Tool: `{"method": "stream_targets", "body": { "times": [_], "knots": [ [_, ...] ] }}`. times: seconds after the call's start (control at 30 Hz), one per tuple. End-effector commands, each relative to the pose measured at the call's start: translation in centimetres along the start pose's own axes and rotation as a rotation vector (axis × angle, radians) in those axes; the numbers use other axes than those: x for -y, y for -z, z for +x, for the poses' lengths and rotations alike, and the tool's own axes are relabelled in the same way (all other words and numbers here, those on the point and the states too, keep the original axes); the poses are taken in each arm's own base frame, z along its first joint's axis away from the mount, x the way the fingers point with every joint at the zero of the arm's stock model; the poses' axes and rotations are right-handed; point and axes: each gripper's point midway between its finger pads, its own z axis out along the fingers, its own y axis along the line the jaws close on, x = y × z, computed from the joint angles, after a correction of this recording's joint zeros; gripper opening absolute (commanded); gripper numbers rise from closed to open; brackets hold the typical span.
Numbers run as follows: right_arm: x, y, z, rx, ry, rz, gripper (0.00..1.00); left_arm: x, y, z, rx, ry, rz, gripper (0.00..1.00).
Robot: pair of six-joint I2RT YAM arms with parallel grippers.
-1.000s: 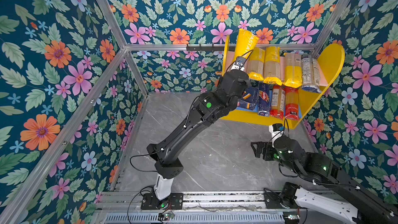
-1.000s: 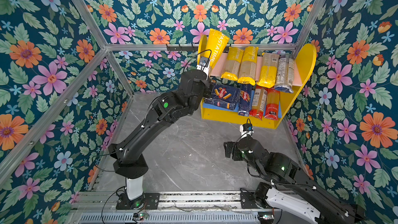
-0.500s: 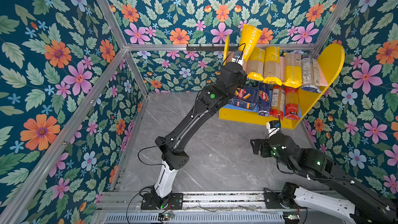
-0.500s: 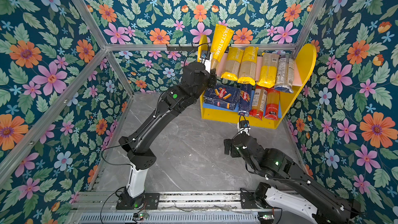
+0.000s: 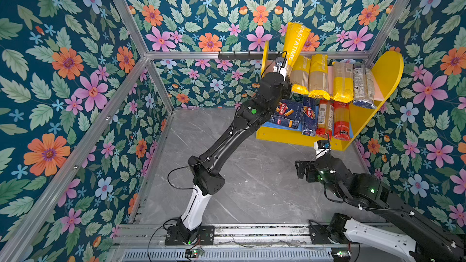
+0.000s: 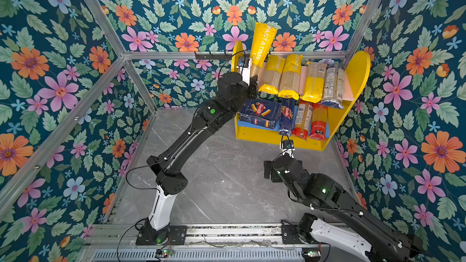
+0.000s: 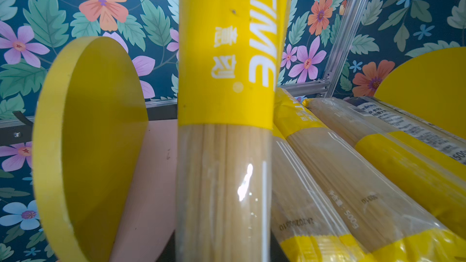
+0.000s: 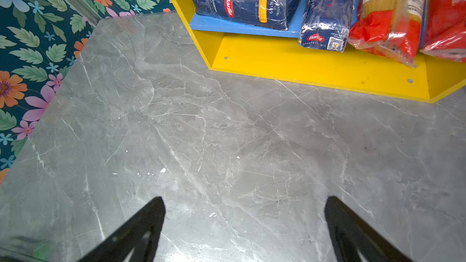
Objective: Place and organize the pasta boxes and bags onto the shelf
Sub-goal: 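Lower the pack onto the pink shelf beside the others and open the left gripper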
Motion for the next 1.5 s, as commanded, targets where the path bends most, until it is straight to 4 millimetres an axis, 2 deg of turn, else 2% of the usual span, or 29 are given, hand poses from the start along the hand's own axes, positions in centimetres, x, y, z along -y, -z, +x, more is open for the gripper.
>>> {"method": "stream_targets", "body": {
  "times": [0.0,0.17,0.23,0.3,0.37,0.5,0.83,0.93,1.1,1.2,1.27,1.33,1.47],
  "knots": [
    [0.5,0.2,-0.3,0.018,-0.009,0.016,0.99,0.0,0.3,-4.3,0.162,0.059,0.022,0.00],
    [0.8,0.4,-0.5,0.021,-0.027,0.013,0.99,-0.6,-0.2,-4.6,0.187,0.062,0.011,0.00],
    [0.7,0.5,-0.6,0.023,-0.028,0.010,0.99,-0.6,-0.1,-4.8,0.198,0.062,0.010,0.26],
    [0.8,0.6,-0.7,0.024,-0.029,0.011,0.99,-0.6,-0.1,-5.0,0.208,0.062,0.010,0.35],
    [0.8,0.7,-0.7,0.023,-0.034,0.010,0.99,-0.5,-0.2,-5.0,0.213,0.055,0.012,0.55],
    [0.9,0.8,-0.4,0.015,-0.049,0.005,0.99,-0.4,-0.4,-4.8,0.210,0.048,0.016,0.75],
    [1.3,1.7,-0.4,0.021,-0.069,-0.011,0.99,0.3,1.0,-5.4,0.194,0.073,0.069,0.75],
    [1.0,1.7,-0.3,0.003,-0.066,-0.019,0.99,1.3,2.3,-5.7,0.183,0.059,0.081,0.75],
    [1.0,2.0,-0.3,-0.013,-0.072,-0.018,0.99,3.5,6.1,-5.3,0.137,0.012,0.105,0.77],
    [1.4,1.7,0.3,-0.035,-0.060,0.008,0.99,3.6,8.6,-3.7,0.081,0.009,0.118,0.83],
    [1.7,1.2,0.9,-0.053,-0.048,0.030,0.99,2.5,10.3,-1.8,0.022,0.000,0.098,0.86],
    [1.6,0.5,1.5,-0.074,-0.031,0.044,0.99,0.6,12.0,0.2,-0.026,-0.005,0.051,0.89],
    [1.3,-0.8,2.4,-0.097,-0.025,0.055,0.99,-4.9,16.1,6.4,-0.130,-0.043,-0.106,0.95]
  ]
}}
